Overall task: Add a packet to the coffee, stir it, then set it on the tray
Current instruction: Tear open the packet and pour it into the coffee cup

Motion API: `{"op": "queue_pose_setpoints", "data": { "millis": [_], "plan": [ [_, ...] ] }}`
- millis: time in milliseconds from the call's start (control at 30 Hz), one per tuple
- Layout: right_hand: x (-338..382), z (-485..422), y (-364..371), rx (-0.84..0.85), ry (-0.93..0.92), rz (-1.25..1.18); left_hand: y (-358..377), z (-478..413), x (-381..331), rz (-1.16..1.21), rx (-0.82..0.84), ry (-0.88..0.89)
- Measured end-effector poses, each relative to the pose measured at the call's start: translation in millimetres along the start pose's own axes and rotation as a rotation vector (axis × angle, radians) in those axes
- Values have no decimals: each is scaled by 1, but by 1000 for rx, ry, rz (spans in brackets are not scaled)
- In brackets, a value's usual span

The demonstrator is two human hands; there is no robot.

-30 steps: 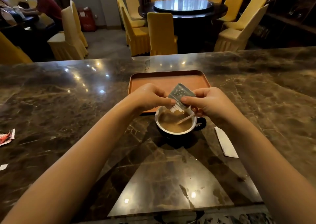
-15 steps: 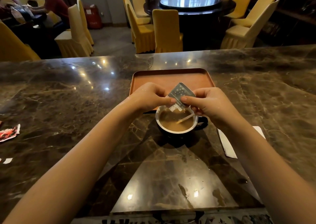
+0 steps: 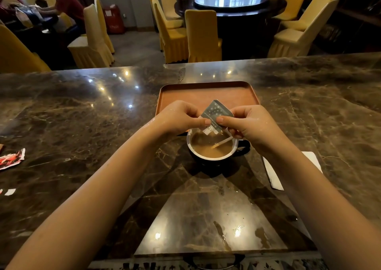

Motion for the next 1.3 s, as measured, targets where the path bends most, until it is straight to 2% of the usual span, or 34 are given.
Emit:
{"op": "queue_pose_setpoints", "data": {
  "millis": [700, 900, 1000, 1133, 1300],
  "plan": [
    [8, -1, 1, -62, -63, 125, -5, 6, -2, 25, 7, 31],
    [2, 1, 4, -62, 58, -25, -6, 8, 2, 78, -18, 44],
    [2, 1, 4, -63, 102, -61, -14, 10, 2, 77, -103, 125],
    [-2, 2, 2, -85, 192, -174, -21, 22, 2, -62, -181, 304],
    [-3, 4, 9, -54, 292, -398, -33, 42, -18, -151, -438, 552]
  ]
}}
Point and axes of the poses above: each hand's wrist, its own z-axis away from the middle knuckle, its own y-axis out of the palm, x = y × z, the point moved 9 cm from there along -z, towards the middle knuckle, and after that the axes turned 5 degrees about -x, right-handed, at the moved point
